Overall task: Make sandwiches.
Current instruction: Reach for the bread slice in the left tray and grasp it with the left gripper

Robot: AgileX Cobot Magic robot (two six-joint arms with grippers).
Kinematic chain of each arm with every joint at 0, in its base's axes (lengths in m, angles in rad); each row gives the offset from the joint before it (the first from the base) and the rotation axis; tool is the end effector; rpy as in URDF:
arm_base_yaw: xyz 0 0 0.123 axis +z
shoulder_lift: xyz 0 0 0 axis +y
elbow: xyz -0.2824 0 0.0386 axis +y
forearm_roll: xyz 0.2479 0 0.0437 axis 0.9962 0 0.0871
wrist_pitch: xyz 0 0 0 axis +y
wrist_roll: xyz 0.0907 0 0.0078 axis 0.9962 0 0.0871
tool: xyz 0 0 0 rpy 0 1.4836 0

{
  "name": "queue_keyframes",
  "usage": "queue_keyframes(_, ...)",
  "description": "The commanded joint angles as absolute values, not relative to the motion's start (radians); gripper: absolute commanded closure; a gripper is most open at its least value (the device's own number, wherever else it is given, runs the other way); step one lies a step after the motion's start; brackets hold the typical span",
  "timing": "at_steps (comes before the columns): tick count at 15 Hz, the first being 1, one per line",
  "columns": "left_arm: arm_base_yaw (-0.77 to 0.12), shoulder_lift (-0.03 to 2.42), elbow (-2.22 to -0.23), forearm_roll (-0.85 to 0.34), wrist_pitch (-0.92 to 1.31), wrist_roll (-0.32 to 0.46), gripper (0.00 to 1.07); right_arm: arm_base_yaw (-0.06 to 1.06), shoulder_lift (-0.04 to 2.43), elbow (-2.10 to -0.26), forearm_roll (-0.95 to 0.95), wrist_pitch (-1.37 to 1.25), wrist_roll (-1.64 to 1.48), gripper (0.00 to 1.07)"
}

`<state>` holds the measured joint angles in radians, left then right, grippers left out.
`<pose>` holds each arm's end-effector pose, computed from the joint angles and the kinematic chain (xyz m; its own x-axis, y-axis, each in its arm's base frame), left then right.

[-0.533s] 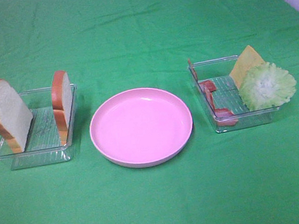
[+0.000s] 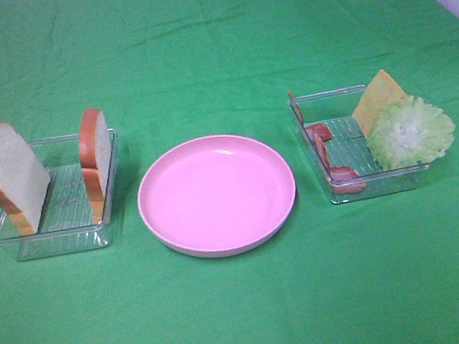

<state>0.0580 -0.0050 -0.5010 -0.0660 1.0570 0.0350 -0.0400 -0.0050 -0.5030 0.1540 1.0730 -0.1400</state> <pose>-0.0054 -0.0056 0.2779 -0.4458 -0.0234 -0.8948 -0.0054 0.9997 -0.0234 -0.0065 0.0125 0.2778 -0.4487 -0.0475 -0.8924 -0.1101 0.9939 0.0025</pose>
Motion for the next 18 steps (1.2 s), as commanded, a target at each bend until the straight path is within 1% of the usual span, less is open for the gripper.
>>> queue_keyframes(1, 0.057, -0.026, -0.498, -0.068, 1.044, 0.028, 0.26, -0.045, -0.021, -0.503, 0.156, 1.064, -0.146, 0.32)
queue_keyframes(18, 0.057, -0.023, -0.509, -0.067, 1.031, 0.028, 0.26, -0.045, -0.021, -0.503, 0.156, 1.064, -0.146, 0.32)
